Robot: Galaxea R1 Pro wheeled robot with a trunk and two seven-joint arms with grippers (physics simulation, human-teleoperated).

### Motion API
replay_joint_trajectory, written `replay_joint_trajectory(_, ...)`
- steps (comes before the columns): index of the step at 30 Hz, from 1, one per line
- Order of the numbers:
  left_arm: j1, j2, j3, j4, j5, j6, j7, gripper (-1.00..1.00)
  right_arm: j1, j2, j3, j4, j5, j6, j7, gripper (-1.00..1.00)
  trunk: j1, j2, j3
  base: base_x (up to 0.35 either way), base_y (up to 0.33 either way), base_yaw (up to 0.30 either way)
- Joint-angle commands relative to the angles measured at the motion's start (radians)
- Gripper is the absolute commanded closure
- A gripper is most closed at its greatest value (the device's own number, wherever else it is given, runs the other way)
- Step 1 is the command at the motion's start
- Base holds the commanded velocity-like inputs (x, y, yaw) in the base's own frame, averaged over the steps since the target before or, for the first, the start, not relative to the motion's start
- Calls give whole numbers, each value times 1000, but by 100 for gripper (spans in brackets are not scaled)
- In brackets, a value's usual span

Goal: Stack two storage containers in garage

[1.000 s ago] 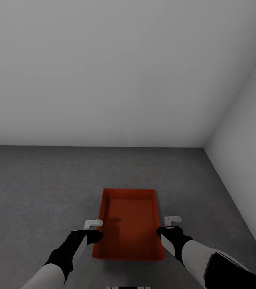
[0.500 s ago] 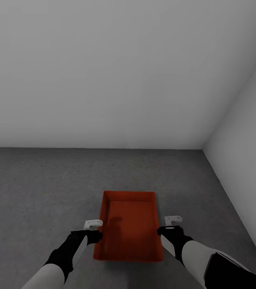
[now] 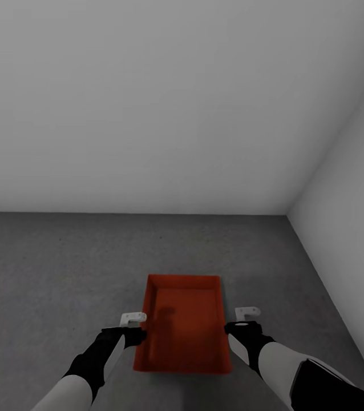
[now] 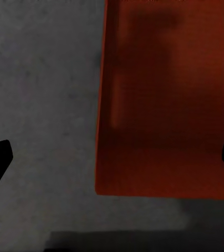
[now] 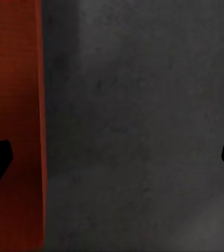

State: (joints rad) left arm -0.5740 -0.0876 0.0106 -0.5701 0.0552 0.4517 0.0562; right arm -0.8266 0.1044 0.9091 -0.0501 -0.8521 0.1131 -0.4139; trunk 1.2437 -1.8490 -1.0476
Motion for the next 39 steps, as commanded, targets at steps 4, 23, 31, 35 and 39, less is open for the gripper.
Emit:
replay_joint_trajectory(4,0,0,0,-2,5,6,4,-100,0,0,8,-2,-4,8,-7,-100,-16,28,12,0,0,0)
replay_joint_trajectory(23,0,0,0,-2,5,6,5,-100,-1,2,8,-2,-5,8,-8,-100,-88,161,71,0,0,0)
replay_joint_trajectory(31,0,0,0,-2,5,6,4,-100,-1,4,8,-2,-5,9,-8,-100,-119,217,97,0,0,0)
replay_joint_trajectory(35,0,0,0,-2,5,5,5,-100,-1,6,7,-2,-10,8,-21,-100,-134,245,113,0,0,0)
replay_joint_trajectory(39,0,0,0,-2,5,5,4,-100,-1,7,8,-2,-27,0,-42,-100,-150,273,132,0,0,0)
